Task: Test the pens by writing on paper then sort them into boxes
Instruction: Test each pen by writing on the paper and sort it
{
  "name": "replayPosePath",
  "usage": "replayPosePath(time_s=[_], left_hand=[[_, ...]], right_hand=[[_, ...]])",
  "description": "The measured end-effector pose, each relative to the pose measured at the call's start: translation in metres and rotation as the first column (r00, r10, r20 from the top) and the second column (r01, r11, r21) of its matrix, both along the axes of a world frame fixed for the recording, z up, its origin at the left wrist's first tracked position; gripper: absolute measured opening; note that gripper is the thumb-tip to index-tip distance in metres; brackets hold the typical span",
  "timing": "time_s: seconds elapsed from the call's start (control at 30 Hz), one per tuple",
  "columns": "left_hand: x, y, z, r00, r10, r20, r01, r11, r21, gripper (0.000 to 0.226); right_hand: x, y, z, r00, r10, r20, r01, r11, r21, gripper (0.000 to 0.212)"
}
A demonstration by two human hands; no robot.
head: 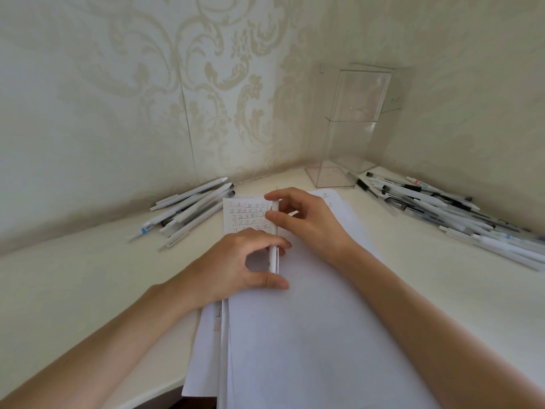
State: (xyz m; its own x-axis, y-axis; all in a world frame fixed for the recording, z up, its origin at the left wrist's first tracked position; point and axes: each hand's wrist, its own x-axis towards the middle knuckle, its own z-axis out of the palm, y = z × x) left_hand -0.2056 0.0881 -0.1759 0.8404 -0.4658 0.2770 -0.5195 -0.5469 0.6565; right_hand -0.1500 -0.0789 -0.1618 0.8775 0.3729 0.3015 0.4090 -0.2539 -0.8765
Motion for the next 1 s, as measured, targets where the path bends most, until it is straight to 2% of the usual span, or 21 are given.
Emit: replayPosePath(time_s=[0.1,0.17,0.23,0.3,0.4,0.47,0.5,0.57,0.63,0.67,0.73,0.77,0.83,0.9,1.0], left_hand=[[0.002,0.003,0.001,0.993,0.048,0.105,-0.045,0.998,-0.034,0.045],[0.009,0.014,0.001,0.946,0.22,0.237,-0.203,0.975,-0.095,0.035],[0.018,0.03,0.001,0.823,0.477,0.309,-0.457,0.878,-0.138,0.036],[0.022,0.046,0.002,0.67,0.644,0.37,-0.665,0.742,-0.088,0.045],[0.025,0.06,-0.002,0.572,0.709,0.412,-0.791,0.61,0.047,0.041],[0.026,0.057,-0.003,0.555,0.689,0.467,-0.801,0.595,0.075,0.035],[0.026,0.053,-0.003,0.568,0.651,0.503,-0.778,0.625,0.07,0.032],[0.021,0.04,0.0,0.688,0.484,0.542,-0.611,0.789,0.071,0.032],[0.009,0.021,0.005,0.89,0.177,0.42,-0.26,0.954,0.148,0.044],[0.002,0.012,0.007,0.958,0.01,0.285,-0.072,0.975,0.209,0.052],[-0.005,-0.002,0.002,0.983,-0.177,0.057,0.143,0.915,0.377,0.061],[-0.005,-0.004,-0.003,0.979,-0.202,0.025,0.168,0.873,0.457,0.061],[-0.004,-0.004,-0.007,0.978,-0.203,0.038,0.158,0.855,0.494,0.06],[-0.003,-0.003,-0.007,0.979,-0.197,0.055,0.147,0.865,0.48,0.061],[-0.003,-0.003,-0.009,0.977,-0.202,0.06,0.15,0.865,0.48,0.06]], right_hand=[[-0.001,0.0,0.0,1.0,-0.006,-0.011,0.006,1.0,0.022,0.032],[0.0,-0.003,0.001,0.998,-0.047,-0.032,0.048,0.999,0.022,0.036],[0.003,-0.005,-0.001,0.996,-0.076,-0.056,0.078,0.996,0.033,0.034],[0.005,-0.006,-0.003,0.995,-0.076,-0.071,0.079,0.996,0.032,0.03],[0.005,-0.006,-0.005,0.995,-0.065,-0.076,0.066,0.998,0.005,0.027],[0.004,-0.005,-0.004,0.995,-0.067,-0.069,0.066,0.998,-0.019,0.026],[0.003,-0.005,-0.003,0.995,-0.082,-0.063,0.079,0.996,-0.035,0.026],[0.004,-0.007,0.0,0.989,-0.143,-0.031,0.141,0.987,-0.073,0.025],[0.009,-0.014,0.003,0.959,-0.269,0.086,0.28,0.948,-0.152,0.024],[0.013,-0.021,0.004,0.917,-0.351,0.189,0.386,0.899,-0.208,0.023],[0.027,-0.041,0.005,0.787,-0.491,0.372,0.603,0.74,-0.299,0.025],[0.033,-0.053,0.005,0.731,-0.546,0.409,0.677,0.654,-0.337,0.027],[0.044,-0.079,0.003,0.662,-0.627,0.411,0.748,0.512,-0.422,0.03],[0.049,-0.099,-0.003,0.658,-0.66,0.361,0.732,0.451,-0.511,0.032],[0.052,-0.108,-0.009,0.664,-0.685,0.3,0.696,0.419,-0.583,0.031]])
